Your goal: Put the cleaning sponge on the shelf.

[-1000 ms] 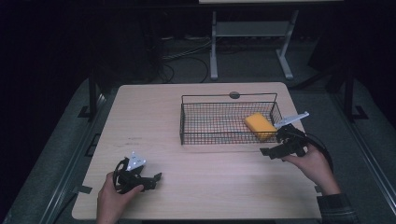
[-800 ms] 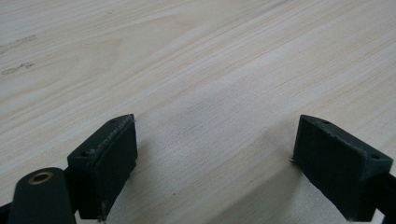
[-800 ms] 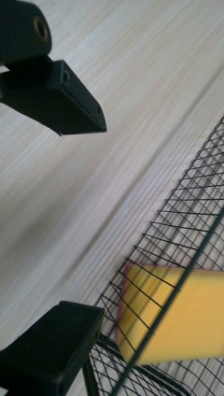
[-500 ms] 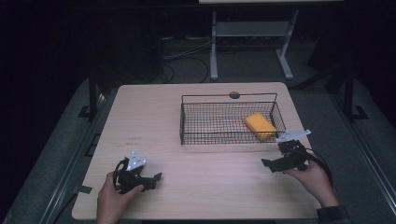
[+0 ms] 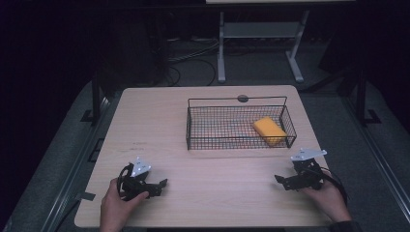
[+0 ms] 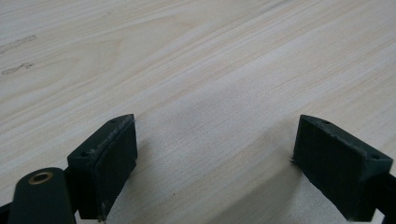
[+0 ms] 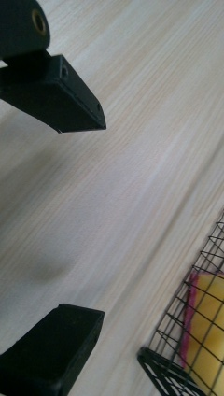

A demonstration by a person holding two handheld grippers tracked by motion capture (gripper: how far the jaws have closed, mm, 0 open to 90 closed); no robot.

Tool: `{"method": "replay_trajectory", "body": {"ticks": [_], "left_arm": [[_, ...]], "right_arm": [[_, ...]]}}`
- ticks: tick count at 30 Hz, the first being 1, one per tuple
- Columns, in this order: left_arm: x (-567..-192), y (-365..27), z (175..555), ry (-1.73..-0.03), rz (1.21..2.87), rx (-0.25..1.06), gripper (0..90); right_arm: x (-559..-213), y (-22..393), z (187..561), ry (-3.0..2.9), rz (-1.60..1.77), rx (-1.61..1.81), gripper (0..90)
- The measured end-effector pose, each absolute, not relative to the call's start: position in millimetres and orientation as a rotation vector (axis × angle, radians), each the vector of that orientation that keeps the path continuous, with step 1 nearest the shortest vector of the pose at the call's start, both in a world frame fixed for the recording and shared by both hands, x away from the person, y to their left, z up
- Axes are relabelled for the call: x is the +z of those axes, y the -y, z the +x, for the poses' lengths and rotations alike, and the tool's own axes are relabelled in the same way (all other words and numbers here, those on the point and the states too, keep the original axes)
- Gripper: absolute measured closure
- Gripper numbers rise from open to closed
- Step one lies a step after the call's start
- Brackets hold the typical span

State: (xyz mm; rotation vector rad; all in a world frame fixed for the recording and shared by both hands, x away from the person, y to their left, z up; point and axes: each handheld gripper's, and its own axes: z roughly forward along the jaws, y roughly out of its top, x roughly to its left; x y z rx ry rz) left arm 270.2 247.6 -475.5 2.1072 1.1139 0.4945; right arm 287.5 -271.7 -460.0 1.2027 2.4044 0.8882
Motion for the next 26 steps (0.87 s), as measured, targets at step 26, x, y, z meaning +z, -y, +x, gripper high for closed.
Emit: {"method": "replay_trajectory", "body": {"ticks": [26], "left_arm": [[-475.5, -247.5, 270.1, -1.115, 2.107, 0.494, 12.7]], "right_arm": [[-483.4, 282.0, 276.7, -2.345, 1.206, 0.991, 2.4]]}}
